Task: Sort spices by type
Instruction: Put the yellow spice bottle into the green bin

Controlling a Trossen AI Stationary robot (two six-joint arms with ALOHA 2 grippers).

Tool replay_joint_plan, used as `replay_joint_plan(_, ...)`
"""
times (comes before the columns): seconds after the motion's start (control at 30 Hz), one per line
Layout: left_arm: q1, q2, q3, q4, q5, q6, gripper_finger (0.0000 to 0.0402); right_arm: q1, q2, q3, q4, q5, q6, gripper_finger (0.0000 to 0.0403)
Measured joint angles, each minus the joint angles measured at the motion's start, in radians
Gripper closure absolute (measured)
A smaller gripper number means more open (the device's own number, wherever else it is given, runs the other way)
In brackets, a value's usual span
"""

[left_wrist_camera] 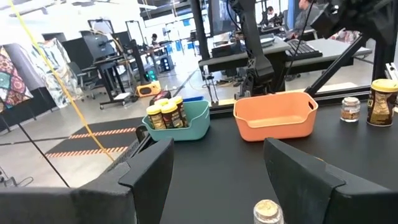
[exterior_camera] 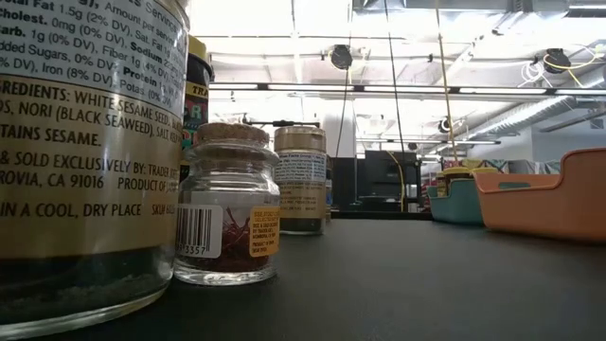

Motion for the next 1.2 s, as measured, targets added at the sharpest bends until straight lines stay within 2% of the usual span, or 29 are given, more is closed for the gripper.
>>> replay_joint_plan(0.1,0.0,0.006,0.0,0.003,0.038,-0.007,0.015,0.048,0.016,0.0,-0.002,0.0,0.044,0.0393)
replay_joint_plan(0.23,-0.001,0.02,0.0,0.003,0.079,-0.029,0.015,0.083,0.052,0.0,-0.046,0.001,0.078,0.0354)
replay_joint_plan(0.6,-0.001,0.078,0.0,0.024,0.083,-0.035,0.015,0.104,0.14,0.0,-0.001,-0.036,-0.045,0.0177)
replay_joint_plan(0.73,-0.003,0.089,0.0,0.042,0.083,-0.043,0.015,0.104,0.146,0.0,-0.013,-0.058,-0.091,0.0132)
replay_joint_plan(0.9,-0.003,0.089,0.0,0.043,0.083,-0.043,0.015,0.104,0.146,0.0,-0.081,-0.084,-0.119,0.0106)
replay_joint_plan(1.2,-0.003,0.089,0.0,0.037,0.083,-0.035,0.015,0.119,0.149,-0.001,-0.142,-0.12,-0.204,0.0104)
